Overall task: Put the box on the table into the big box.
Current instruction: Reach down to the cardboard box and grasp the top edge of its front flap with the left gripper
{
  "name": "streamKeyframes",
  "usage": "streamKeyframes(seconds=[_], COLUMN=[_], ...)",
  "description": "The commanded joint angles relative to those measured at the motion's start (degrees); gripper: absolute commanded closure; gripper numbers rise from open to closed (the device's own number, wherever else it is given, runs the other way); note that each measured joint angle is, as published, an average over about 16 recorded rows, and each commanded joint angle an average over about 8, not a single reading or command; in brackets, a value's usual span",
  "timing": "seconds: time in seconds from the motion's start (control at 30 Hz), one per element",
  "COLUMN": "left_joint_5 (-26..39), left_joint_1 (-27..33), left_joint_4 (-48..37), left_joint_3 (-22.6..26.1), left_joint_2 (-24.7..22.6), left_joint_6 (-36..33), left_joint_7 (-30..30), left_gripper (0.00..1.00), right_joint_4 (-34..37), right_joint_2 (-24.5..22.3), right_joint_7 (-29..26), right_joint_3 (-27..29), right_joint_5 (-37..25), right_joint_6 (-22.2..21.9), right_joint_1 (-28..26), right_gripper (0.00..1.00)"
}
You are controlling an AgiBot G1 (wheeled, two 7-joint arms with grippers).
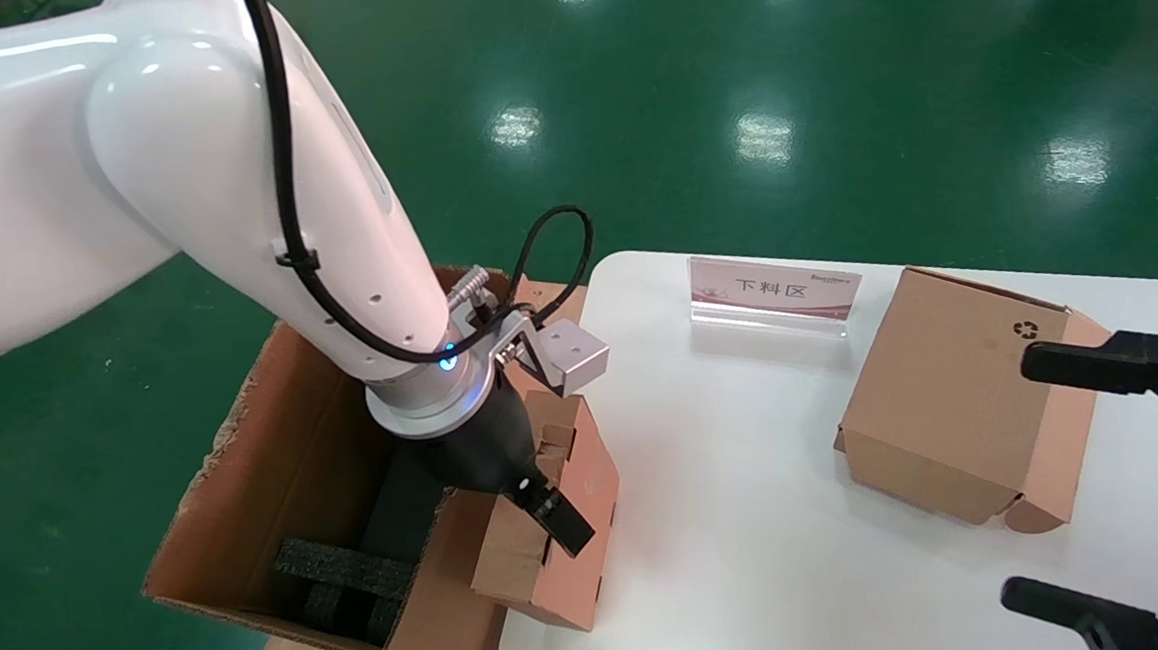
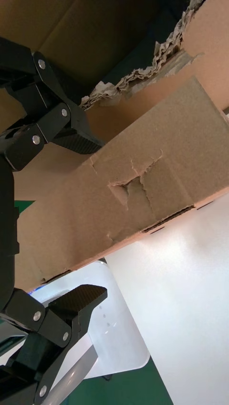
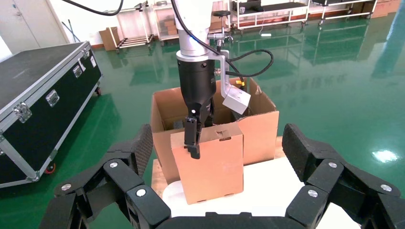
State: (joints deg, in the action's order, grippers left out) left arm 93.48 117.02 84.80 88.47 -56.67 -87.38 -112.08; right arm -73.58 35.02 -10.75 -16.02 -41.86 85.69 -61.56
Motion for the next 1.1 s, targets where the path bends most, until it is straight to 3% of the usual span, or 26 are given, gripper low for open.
streamKeyframes(seconds=[0.03,1.1], left_joint_5=[0.2,0.5], left_joint_1=[-0.2,-0.5], left_joint_4=[0.0,0.0], left_joint_3=[0.1,0.2], left_joint_2=[-0.1,-0.4], left_joint_6=[0.2,0.4], left_joint_7=[-0.2,-0.5], left_gripper=[1.0,1.0], right_joint_4=[0.0,0.0], right_joint_2=[0.0,0.0], right_joint_7=[0.0,0.0], right_joint_3=[0.0,0.0], right_joint_5=[0.0,0.0], right_joint_6=[0.0,0.0], right_joint_1=[0.0,0.0], right_gripper=[0.0,0.0])
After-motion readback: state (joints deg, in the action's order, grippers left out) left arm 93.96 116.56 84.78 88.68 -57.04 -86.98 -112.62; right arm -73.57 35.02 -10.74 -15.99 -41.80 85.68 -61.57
